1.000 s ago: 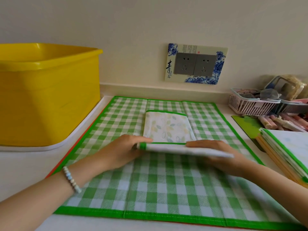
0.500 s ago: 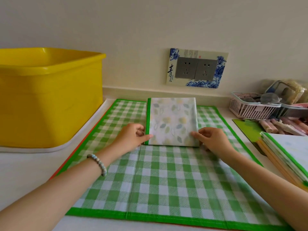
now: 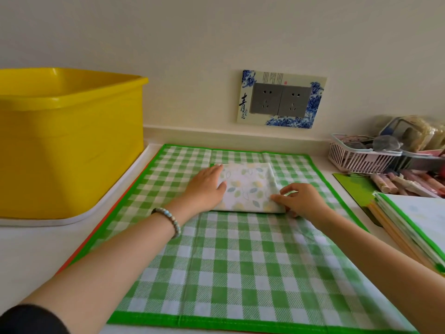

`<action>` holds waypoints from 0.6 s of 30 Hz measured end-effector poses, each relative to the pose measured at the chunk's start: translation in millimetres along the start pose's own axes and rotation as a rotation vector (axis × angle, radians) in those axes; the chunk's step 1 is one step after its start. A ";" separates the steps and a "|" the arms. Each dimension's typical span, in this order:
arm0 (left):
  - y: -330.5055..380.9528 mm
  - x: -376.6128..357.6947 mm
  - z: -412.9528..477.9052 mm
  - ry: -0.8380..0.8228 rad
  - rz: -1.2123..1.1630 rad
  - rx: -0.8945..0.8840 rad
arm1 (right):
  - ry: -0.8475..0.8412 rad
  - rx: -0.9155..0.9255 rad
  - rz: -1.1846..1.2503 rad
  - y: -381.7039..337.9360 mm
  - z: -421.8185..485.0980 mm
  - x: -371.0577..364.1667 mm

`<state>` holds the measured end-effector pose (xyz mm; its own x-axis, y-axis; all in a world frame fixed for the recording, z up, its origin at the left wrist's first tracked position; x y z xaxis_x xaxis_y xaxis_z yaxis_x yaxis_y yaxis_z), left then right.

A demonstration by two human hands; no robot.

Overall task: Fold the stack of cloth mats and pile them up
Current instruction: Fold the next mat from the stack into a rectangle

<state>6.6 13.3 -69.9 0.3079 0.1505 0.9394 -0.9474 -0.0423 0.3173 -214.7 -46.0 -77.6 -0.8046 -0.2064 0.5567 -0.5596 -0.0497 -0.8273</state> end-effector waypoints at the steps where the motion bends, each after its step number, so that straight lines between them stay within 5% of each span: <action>1: -0.8 -5.4 2.4 -0.024 -0.026 0.006 | 0.005 -0.004 0.014 -0.7 -2.0 0.3; 9: -9.5 -32.6 11.6 -0.151 0.139 0.026 | 0.100 0.487 -0.384 -65.8 -14.2 -45.0; 18: -9.8 -33.0 12.9 -0.119 0.205 0.005 | -0.167 0.387 -0.660 -59.0 31.9 -120.0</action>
<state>6.9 -4.1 -102.4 0.1171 0.0211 0.9929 -0.9909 -0.0647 0.1182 -78.8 -49.5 -97.9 -0.2722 -0.1582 0.9491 -0.7784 -0.5436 -0.3138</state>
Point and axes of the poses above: each hand's wrist, its own z-axis towards the middle knuckle, its own x-axis out of the back of the hand, y = z × x, the point moved 7 cm from there along z, towards the middle knuckle, and after that the axes turned 6 degrees about z, right-handed, at the moved point
